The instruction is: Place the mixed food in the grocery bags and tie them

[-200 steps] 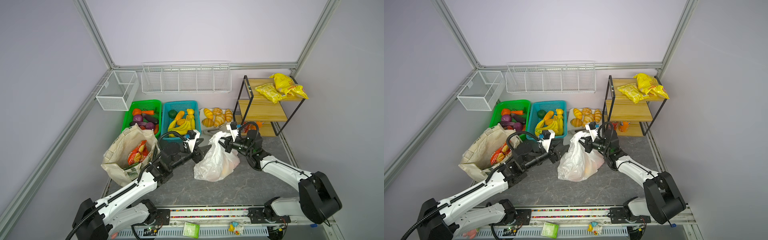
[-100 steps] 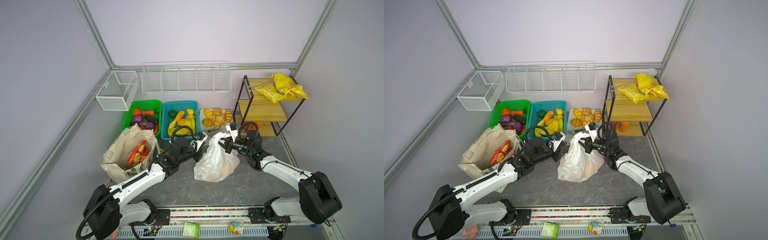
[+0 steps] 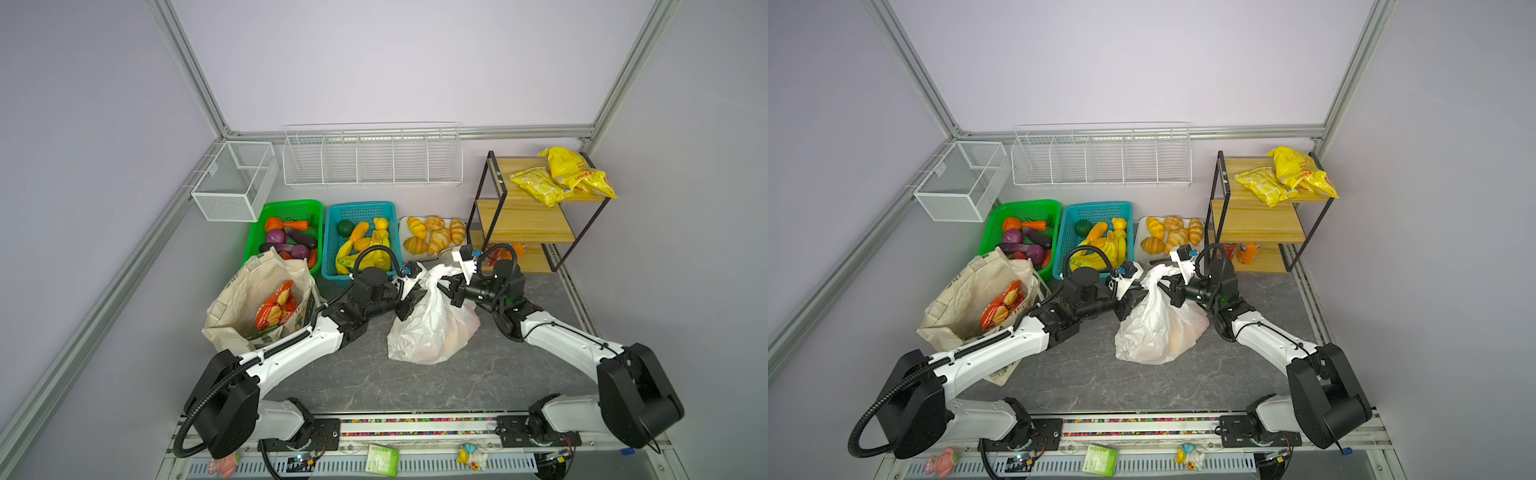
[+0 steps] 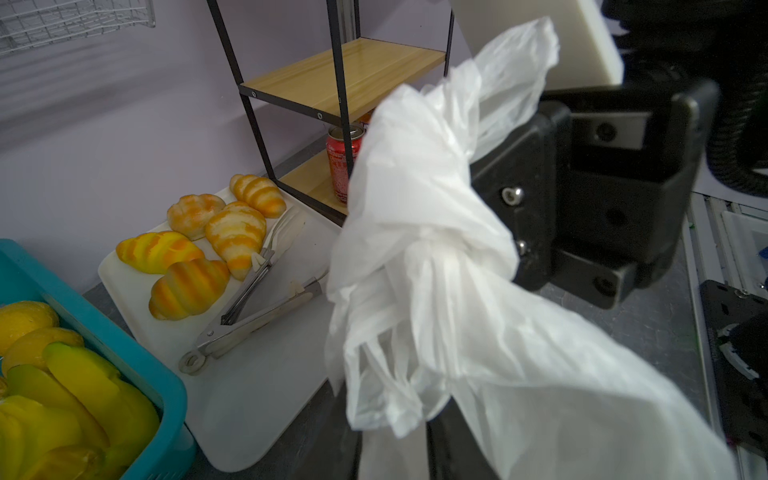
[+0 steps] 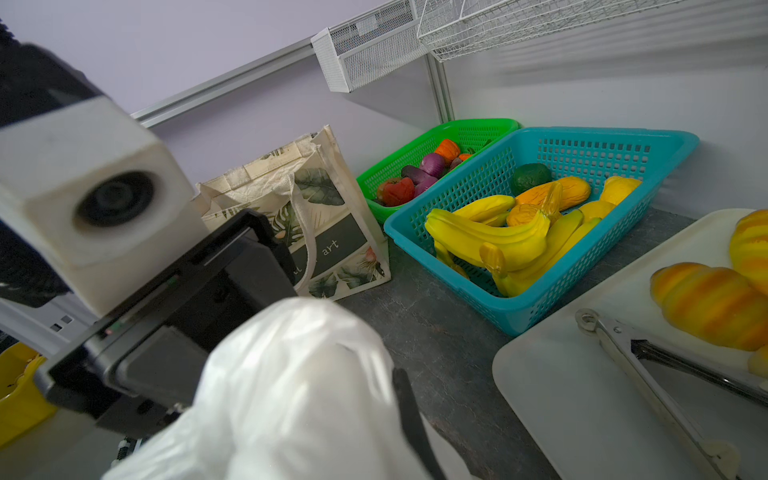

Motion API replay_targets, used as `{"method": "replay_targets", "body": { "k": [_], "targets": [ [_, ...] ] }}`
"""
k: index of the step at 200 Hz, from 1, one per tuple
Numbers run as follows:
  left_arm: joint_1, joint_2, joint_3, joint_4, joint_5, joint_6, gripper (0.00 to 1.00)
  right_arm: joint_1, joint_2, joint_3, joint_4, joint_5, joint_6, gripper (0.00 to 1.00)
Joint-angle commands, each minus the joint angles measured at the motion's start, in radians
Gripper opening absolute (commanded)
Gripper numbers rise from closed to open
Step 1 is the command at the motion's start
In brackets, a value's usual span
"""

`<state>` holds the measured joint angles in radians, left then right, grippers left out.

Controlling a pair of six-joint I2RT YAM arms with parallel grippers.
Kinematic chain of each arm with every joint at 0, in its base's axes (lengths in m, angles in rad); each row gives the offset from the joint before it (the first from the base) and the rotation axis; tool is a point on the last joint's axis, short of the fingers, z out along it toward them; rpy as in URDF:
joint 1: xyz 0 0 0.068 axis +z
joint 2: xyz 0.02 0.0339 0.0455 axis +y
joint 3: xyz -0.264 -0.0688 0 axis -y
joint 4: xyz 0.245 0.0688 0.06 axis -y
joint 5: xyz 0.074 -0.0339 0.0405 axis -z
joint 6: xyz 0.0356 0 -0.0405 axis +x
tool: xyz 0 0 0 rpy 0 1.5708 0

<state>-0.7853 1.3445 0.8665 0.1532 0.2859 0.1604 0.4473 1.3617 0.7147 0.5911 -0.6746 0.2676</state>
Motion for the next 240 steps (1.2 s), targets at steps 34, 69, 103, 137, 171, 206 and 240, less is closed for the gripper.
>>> {"method": "replay_targets", "body": {
  "k": [34,69,103,137,171,206,240],
  "targets": [
    [0.003,0.02,0.058,0.045,-0.012,-0.006,0.33,-0.001,-0.029,0.001,-0.015,-0.005,-0.024,0.07],
    [0.003,0.025,0.066,0.051,-0.003,-0.014,0.35,-0.001,-0.028,0.0,-0.016,-0.003,-0.027,0.07],
    [0.003,0.021,0.066,0.055,-0.004,-0.016,0.38,-0.002,-0.024,-0.001,-0.018,-0.003,-0.03,0.07],
    [0.003,0.015,0.066,0.061,-0.012,-0.016,0.39,0.0,-0.023,0.003,-0.02,-0.003,-0.031,0.06],
    [0.003,0.01,0.069,0.064,-0.029,-0.021,0.36,0.005,-0.02,0.002,-0.031,0.001,-0.039,0.06],
    [0.003,0.01,0.069,0.069,-0.027,-0.027,0.36,0.008,-0.02,0.002,-0.031,0.004,-0.042,0.06],
    [0.003,0.006,0.065,0.068,-0.026,-0.034,0.26,0.01,-0.022,0.005,-0.04,0.007,-0.047,0.07]
  ]
}}
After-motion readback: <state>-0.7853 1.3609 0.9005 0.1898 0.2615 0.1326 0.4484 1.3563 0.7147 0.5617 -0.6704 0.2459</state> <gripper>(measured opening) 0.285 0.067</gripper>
